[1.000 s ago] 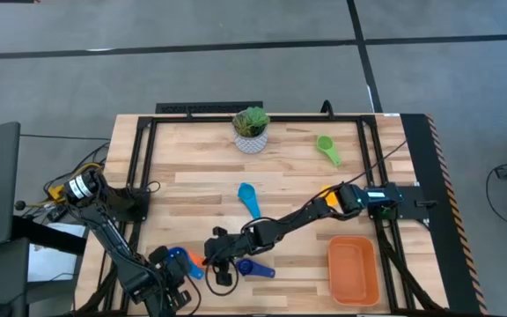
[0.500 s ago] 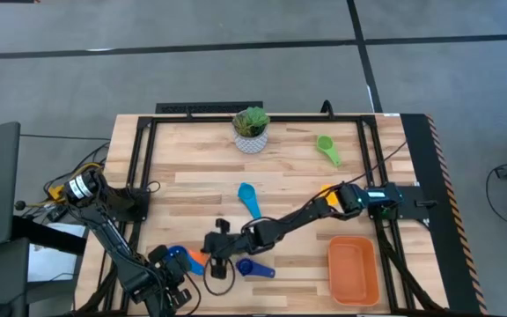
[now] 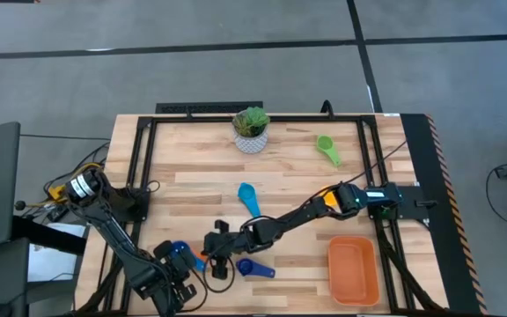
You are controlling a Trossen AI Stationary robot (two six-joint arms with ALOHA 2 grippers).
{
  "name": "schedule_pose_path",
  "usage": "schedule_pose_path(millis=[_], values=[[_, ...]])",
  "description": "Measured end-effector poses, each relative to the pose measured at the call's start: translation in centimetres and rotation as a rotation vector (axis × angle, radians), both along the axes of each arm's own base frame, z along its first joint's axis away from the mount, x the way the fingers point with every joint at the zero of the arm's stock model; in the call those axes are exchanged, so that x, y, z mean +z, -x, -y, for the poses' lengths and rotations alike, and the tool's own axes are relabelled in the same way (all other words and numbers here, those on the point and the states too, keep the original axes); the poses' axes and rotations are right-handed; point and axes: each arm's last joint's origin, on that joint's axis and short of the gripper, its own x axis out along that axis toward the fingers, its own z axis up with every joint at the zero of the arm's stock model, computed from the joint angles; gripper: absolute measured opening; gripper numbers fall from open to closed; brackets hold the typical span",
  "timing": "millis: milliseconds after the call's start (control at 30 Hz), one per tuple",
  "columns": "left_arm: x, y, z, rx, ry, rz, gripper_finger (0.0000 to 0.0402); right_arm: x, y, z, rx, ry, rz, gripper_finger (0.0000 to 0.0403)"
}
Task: Nest measuring cups in basket
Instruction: Stack the blue measuring cup on top of the red measuring cup
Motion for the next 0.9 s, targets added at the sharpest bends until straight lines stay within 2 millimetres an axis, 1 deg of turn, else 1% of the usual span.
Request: schedule_pose_path(millis=[233, 433, 600, 700, 767, 900], values=[[0.0, -0.1, -0.1, 0.006, -0.006, 0.006, 0.0001, 0.1, 0.2, -1.0, 0.041, -0.015, 0.012, 0.0011], [0.0, -0.1, -0.1, 0.008, -0.009, 0.01, 0.0001, 0.2, 0.4, -1.6, 0.049, -0.016, 0.015, 0.0006], [0.0, -0.1, -0.1, 0.008, -0.009, 0.01, 0.0001, 0.3, 0.6, -1.5, -0.037, 0.037, 0.01, 0.0015], [0.0, -0.1, -0.1, 0.007, -0.01, 0.01, 0.0001, 0.4, 1.0, -1.0, -0.092, 0.06, -0.054, 0.0017], [0.0, -0.1, -0.1, 0.006, -0.01, 0.01, 0.0001, 1.2, 1.4, -0.8, -0.122, 0.073, -0.083, 0.0018], [0.6, -0.2, 0.0, -0.017, -0.025, 0.002, 0.0001, 4.1, 2.9, -0.6, -0.164, 0.169, -0.136, 0.0031]])
